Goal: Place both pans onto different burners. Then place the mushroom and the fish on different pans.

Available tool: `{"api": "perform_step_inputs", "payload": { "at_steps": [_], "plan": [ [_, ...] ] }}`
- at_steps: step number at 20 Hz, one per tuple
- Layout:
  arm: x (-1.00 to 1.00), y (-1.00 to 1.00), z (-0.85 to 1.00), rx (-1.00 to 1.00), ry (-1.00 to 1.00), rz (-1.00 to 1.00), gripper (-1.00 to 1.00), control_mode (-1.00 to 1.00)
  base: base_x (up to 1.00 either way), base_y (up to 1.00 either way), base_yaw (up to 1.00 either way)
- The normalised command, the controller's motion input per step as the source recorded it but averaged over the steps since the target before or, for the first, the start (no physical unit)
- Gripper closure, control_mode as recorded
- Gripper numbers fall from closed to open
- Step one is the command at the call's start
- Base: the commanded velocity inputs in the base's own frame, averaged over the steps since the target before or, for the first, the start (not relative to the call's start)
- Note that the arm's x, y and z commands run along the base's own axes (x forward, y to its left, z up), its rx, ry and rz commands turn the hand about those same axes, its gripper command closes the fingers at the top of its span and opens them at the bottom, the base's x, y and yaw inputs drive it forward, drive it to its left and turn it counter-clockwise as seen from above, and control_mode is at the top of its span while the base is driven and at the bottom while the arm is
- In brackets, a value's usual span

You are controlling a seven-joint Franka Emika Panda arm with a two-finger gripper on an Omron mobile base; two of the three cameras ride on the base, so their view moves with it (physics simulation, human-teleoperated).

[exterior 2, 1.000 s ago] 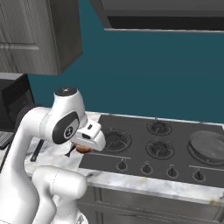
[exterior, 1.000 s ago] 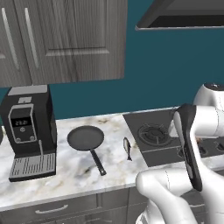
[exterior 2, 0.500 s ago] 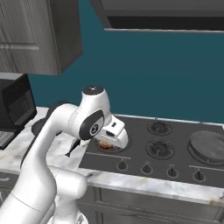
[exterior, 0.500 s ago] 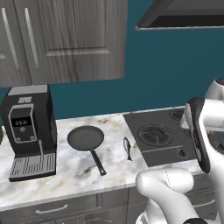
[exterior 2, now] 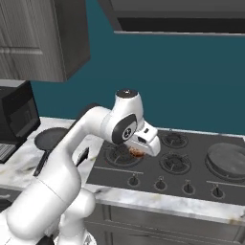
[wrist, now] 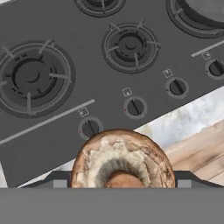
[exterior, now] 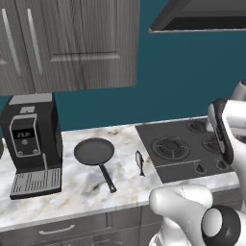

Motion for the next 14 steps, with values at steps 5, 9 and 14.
{"api": "perform_step_inputs", "payload": {
  "at_steps": [5,9,14],
  "plan": [
    [0.41,-0.51,0.00,0.00,0.02,-0.09,1.00,-1.00,0.00,0.00,0.00],
    [0.34,-0.57,0.00,0.00,0.00,-0.08,1.00,-1.00,0.00,0.00,0.00],
    [0.31,-0.58,0.00,0.00,0.01,-0.08,1.00,-1.00,0.00,0.00,0.00]
  ]
}}
